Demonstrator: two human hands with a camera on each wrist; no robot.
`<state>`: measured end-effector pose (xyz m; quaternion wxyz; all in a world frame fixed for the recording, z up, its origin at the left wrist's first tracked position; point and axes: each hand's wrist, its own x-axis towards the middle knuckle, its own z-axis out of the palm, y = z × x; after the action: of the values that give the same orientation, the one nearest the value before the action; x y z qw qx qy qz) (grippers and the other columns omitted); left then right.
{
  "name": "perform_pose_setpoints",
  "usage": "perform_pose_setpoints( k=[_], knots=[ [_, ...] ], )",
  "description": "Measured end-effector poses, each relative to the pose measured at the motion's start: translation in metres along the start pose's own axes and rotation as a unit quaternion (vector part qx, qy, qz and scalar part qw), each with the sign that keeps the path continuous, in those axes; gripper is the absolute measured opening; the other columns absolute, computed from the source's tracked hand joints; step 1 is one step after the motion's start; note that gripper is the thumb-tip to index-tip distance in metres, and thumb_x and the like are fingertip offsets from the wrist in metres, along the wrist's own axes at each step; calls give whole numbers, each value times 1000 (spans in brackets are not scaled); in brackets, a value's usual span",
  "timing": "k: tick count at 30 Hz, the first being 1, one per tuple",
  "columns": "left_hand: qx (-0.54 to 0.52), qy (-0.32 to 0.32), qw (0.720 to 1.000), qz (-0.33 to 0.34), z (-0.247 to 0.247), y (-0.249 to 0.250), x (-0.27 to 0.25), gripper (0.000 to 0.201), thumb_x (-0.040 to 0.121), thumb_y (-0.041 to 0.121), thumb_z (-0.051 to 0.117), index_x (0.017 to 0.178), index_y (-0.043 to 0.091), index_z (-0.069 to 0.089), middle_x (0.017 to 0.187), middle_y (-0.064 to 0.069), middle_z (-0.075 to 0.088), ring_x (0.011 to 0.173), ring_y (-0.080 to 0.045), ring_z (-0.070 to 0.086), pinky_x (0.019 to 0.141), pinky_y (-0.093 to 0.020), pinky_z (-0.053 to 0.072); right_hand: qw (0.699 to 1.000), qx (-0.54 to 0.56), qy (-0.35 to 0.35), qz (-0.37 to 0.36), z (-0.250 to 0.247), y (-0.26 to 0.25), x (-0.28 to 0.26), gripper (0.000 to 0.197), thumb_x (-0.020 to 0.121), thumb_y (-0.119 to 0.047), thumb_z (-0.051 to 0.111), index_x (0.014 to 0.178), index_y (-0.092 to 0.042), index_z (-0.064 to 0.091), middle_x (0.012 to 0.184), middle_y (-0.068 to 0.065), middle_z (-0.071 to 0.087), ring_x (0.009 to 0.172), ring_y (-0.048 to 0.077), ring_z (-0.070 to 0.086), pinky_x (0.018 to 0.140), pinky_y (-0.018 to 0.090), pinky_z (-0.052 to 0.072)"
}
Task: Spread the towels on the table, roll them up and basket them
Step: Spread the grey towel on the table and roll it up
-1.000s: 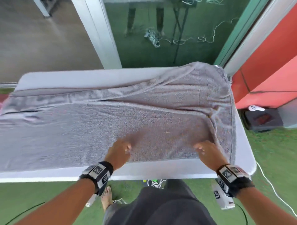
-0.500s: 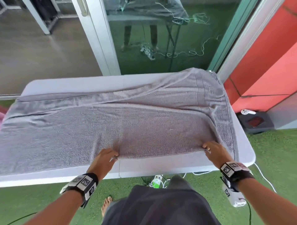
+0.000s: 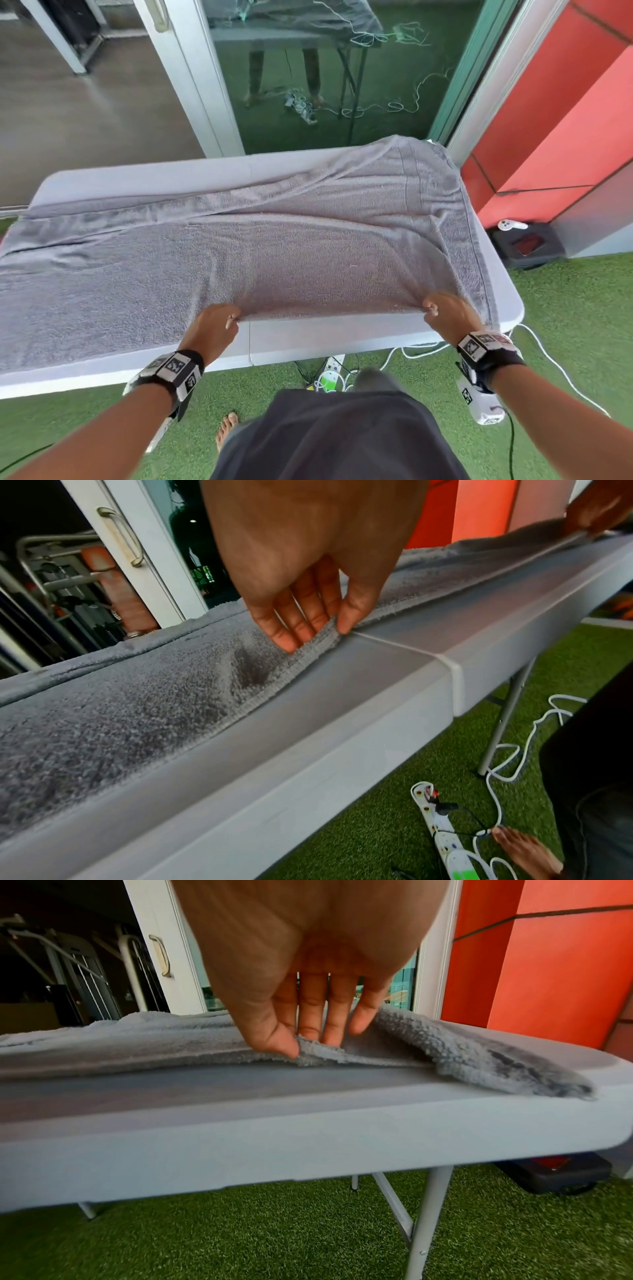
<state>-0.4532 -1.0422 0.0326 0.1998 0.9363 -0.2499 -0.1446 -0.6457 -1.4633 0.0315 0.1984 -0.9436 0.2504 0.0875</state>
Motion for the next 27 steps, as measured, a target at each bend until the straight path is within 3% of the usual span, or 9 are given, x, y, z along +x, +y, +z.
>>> perform_pose_setpoints(
  k=[3,7,11,14,16,18,20,24,27],
  knots=[
    [-19,-15,1000,-16,-4,-4,-11,14,89,11,59,99,17,66,100,2,66,88,-14,59,79,-32,49,1000,5,-22,10,5,-1,-21,16,84,-8,59,94,-20,65,96,-11,54,81,10,58,66,19,43],
    [-40,-39,998,-11,-4,-8,-31,10,89,14,60,88,24,63,94,8,64,86,-6,58,77,-24,45,998,28,-49,12,14,-2,-49,24,83,1,59,88,-23,59,98,-8,55,82,8,56,78,27,54],
    [-78,-123,989,7,-3,-9,-42,14,89,13,60,84,25,63,92,6,67,85,-6,60,89,-34,49,992,-13,-122,18,18,-9,-68,20,87,-7,60,88,-27,60,100,-8,56,87,9,58,80,20,48],
    [-87,-143,986,18,-5,-19,-48,18,94,17,56,100,33,61,114,10,61,103,-5,55,100,-30,39,989,-42,-142,-4,21,-38,-64,16,88,-15,59,92,-30,60,102,-14,52,91,4,57,83,21,50],
    [-88,-87,992,-20,-11,-35,-52,20,95,14,53,109,25,62,119,12,53,110,-4,46,101,-28,33,988,-33,-138,-55,28,-76,-52,11,89,-17,55,93,-26,60,101,-11,55,88,5,57,83,26,53],
    [-71,-24,995,-61,-23,-61,-61,22,93,10,55,111,18,63,119,6,58,107,-7,47,97,-30,36,981,-17,-155,-113,40,-129,-39,11,91,-19,52,94,-17,63,98,-5,59,85,12,61,79,30,54],
    [-37,22,995,-86,-34,-97,-74,26,88,5,59,113,13,64,116,-3,63,105,-14,52,94,-32,40,970,1,-175,-169,57,-188,-27,14,92,-21,54,100,-17,65,100,-4,61,89,13,62,81,32,54],
    [10,30,988,-150,-53,-174,-99,44,84,1,62,126,13,57,128,-8,57,116,-22,50,100,-39,40,937,10,-192,-293,94,-301,-16,23,92,-26,58,114,-20,62,112,-3,61,100,15,59,88,32,51],
    [-28,34,988,-148,-63,-210,-108,56,83,-3,61,133,22,52,137,2,52,123,-14,46,108,-27,27,915,-18,-219,-338,124,-363,-18,32,91,-31,61,120,-19,58,117,-4,57,100,14,58,86,29,50]
  ],
)
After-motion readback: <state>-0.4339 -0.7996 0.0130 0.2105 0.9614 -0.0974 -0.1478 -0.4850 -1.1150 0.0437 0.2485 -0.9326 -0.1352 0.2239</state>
